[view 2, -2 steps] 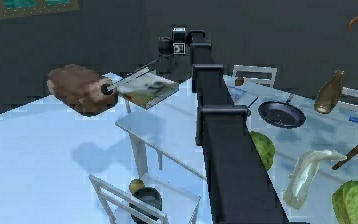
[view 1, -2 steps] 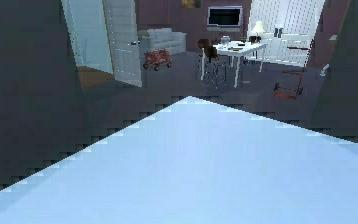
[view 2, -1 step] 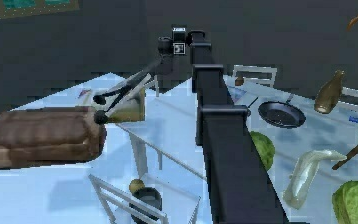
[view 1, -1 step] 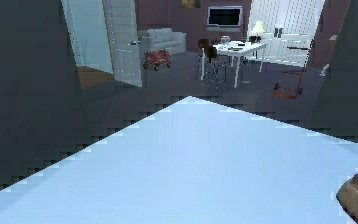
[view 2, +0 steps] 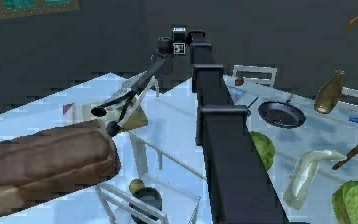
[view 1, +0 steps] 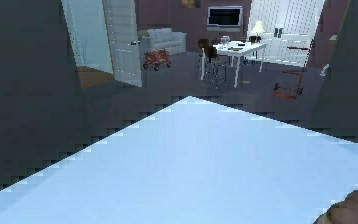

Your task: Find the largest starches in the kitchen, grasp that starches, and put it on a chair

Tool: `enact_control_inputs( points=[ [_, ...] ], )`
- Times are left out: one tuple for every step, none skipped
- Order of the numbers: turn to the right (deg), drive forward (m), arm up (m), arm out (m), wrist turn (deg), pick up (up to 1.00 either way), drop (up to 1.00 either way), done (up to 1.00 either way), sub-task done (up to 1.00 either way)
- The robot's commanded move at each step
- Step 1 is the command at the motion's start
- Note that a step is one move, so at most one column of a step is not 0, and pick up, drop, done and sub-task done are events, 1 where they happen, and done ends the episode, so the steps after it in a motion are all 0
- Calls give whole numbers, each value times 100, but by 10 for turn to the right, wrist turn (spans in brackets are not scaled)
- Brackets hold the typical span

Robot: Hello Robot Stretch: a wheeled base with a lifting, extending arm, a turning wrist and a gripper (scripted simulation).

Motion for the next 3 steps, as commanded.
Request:
enact_control_inputs(
  points=[
    [0,0,0,-44,0,0,0,0,0],
    [-450,0,0,0,0,0,0,0,0],
    [-60,0,0,0,0,0,0,0,0]
  ],
)
